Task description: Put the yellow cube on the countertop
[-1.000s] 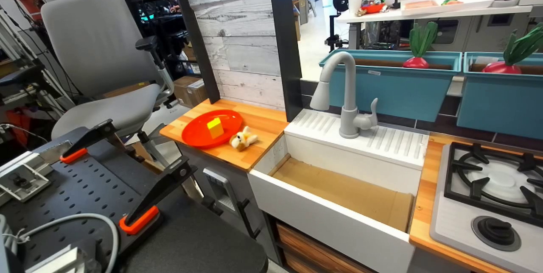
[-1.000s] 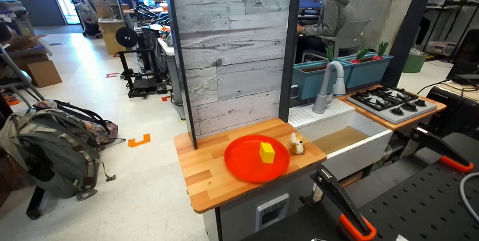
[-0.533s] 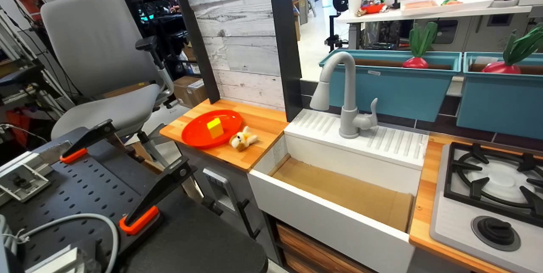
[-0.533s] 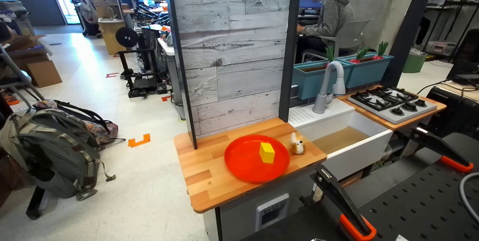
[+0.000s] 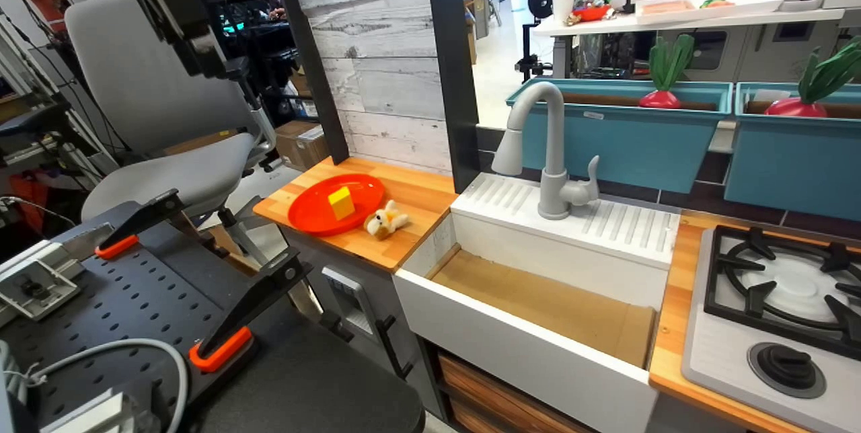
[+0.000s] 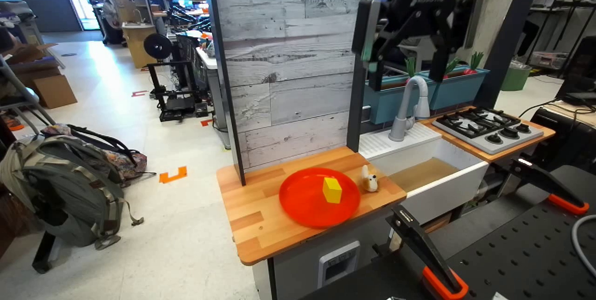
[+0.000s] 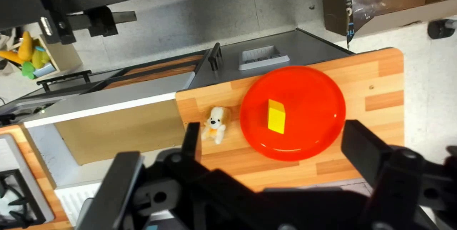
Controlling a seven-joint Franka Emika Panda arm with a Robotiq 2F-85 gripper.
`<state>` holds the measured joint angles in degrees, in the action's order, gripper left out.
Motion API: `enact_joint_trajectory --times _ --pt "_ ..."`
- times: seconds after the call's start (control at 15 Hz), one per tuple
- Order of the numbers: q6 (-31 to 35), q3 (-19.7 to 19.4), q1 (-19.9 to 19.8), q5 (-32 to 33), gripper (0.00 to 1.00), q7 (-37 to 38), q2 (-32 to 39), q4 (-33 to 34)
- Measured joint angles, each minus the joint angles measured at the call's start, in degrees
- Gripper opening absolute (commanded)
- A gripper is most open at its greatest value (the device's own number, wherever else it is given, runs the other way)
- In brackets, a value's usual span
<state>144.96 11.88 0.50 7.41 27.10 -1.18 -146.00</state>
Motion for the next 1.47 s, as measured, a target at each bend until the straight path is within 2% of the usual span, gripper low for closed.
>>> enact_joint_trajectory --times 0.13,0.4,0.67,1.0,1.47 --pt "0.8 -1.3 0.2 2.6 1.00 2.9 7.2 4.1" --pt "1.0 -5.4 1.9 3.1 1.00 3.7 18.8 13.1" --pt "1.0 -5.6 2.3 3.1 1.00 3.7 20.3 14.5" --pt "2.1 -8.6 4.9 1.8 1.00 3.5 20.9 14.4" --pt "12.0 -9.3 4.9 -6.9 1.00 -1.9 28.6 15.6"
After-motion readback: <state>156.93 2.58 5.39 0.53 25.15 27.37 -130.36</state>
